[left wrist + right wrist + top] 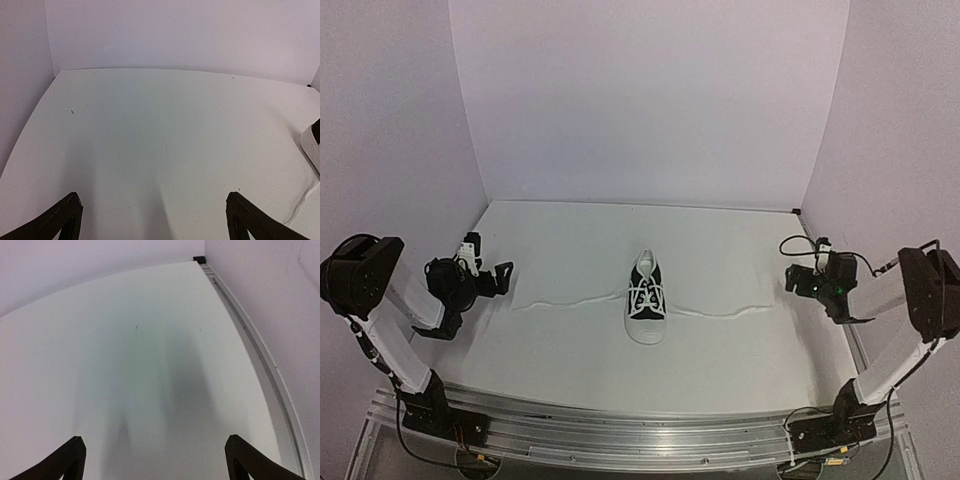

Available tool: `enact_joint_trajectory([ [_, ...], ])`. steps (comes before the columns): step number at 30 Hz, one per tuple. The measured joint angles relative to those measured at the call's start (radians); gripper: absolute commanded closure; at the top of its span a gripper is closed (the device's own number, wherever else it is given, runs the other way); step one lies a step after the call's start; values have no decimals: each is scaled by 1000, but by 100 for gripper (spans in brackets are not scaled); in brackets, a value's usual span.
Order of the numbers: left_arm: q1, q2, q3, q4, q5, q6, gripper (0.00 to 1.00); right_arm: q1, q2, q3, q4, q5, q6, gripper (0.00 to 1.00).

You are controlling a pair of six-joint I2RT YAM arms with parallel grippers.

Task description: Tie the shoes

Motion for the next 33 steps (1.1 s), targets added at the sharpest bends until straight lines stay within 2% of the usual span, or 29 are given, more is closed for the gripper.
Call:
enact_joint_trajectory([
  [6, -1, 0, 1, -2, 5, 2, 0, -1, -268, 204, -378, 86, 182, 20],
  [7, -1, -6, 4, -21, 16, 8, 0, -1, -291, 260, -453, 90, 224, 22],
  [9, -1, -53, 51, -167, 87, 44, 0, -1, -306, 362, -600, 91, 303, 25],
  [12, -21, -146, 171, -349, 189, 94, 0, 3, -277, 500, -840, 85, 426, 31],
  [15, -107, -226, 301, -475, 238, 243, 0, 42, -201, 594, -1064, 89, 530, 37],
  [17, -200, -221, 397, -591, 259, 377, 0, 106, -119, 654, -1212, 95, 580, 38],
  [20, -321, -130, 543, -831, 268, 566, 2, 215, 5, 733, -1394, 117, 648, 35],
  [22, -383, -43, 612, -977, 258, 667, 7, 272, 62, 757, -1462, 123, 684, 34],
  [26, -452, 109, 661, -1191, 217, 840, 6, 363, 155, 790, -1554, 127, 768, 32],
  [29, -450, 204, 698, -1283, 177, 919, 11, 400, 238, 838, -1587, 129, 804, 31],
  [33, -444, 275, 807, -1310, 129, 985, 20, 430, 335, 903, -1592, 129, 832, 29],
])
